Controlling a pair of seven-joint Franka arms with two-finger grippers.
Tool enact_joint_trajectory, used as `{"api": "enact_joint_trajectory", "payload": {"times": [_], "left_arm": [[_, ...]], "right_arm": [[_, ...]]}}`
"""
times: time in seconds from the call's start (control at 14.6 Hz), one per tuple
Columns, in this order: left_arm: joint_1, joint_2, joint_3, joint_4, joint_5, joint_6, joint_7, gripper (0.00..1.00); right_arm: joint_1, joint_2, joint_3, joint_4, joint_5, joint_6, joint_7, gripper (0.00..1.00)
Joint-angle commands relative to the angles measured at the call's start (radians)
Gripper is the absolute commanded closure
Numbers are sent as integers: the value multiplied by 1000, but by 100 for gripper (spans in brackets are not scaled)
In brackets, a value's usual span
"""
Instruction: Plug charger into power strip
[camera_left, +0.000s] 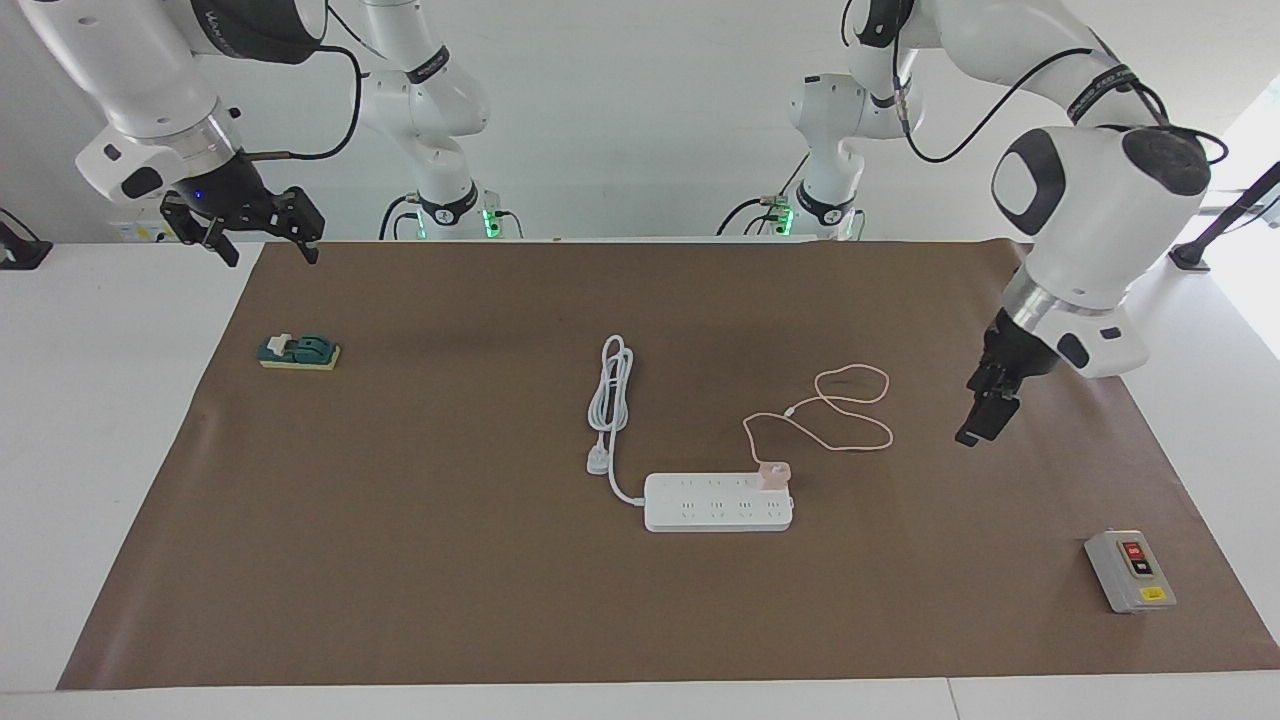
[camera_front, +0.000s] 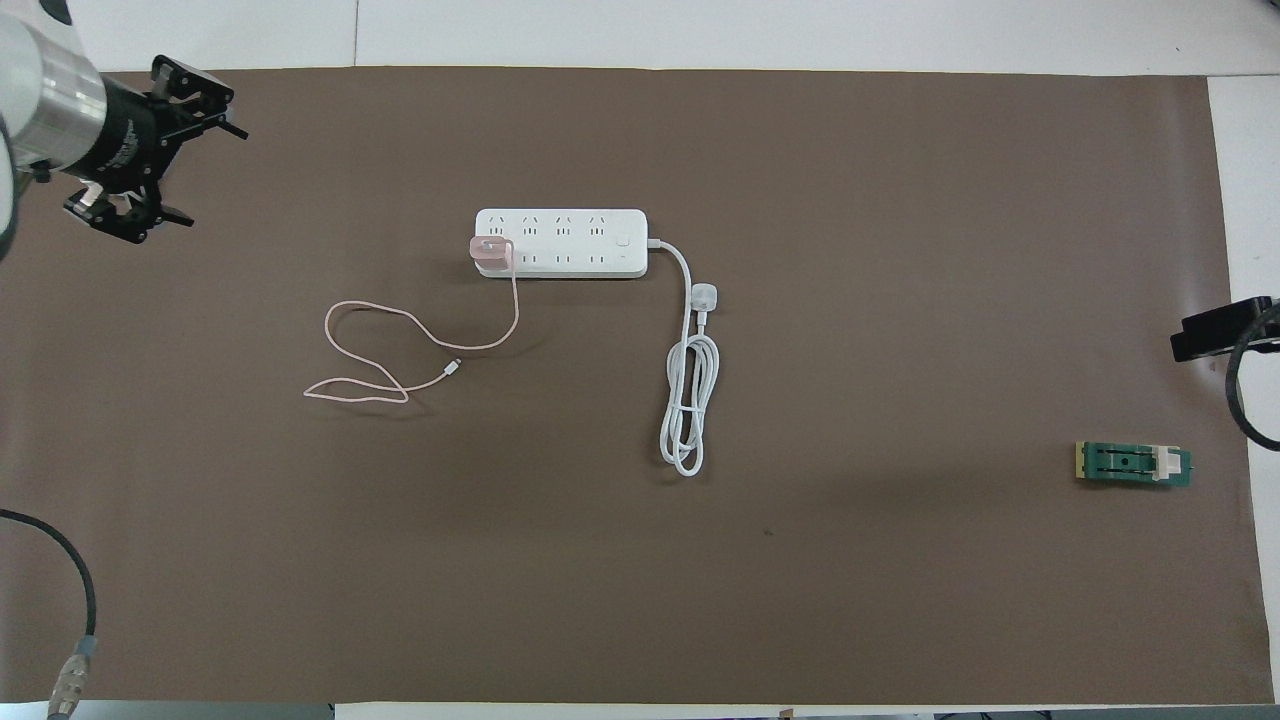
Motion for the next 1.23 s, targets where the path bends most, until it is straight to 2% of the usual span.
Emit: {"api": "enact_joint_trajectory", "payload": {"times": [0.0, 0.41, 0.68, 0.82, 0.96, 1.16], "left_arm": [[55, -69, -6, -11, 13, -76, 252, 0], [141, -217, -7, -16, 14, -208, 594, 0], [127, -238, -19, -33, 16, -245, 651, 0], [127, -255, -48, -91, 24, -234, 697, 0], [126, -309, -61, -172, 25, -223, 703, 0], [118, -350, -82, -206, 39, -287, 728, 0]], "right_arm": [[-14, -12, 8, -5, 16, 0, -12, 0], [-14, -12, 8, -5, 16, 0, -12, 0], [-14, -12, 8, -5, 16, 0, -12, 0], [-18, -12, 8, -5, 16, -1, -12, 0], [-25, -12, 6, -5, 16, -1, -12, 0], [-25, -12, 9, -5, 16, -1, -12, 0]]}}
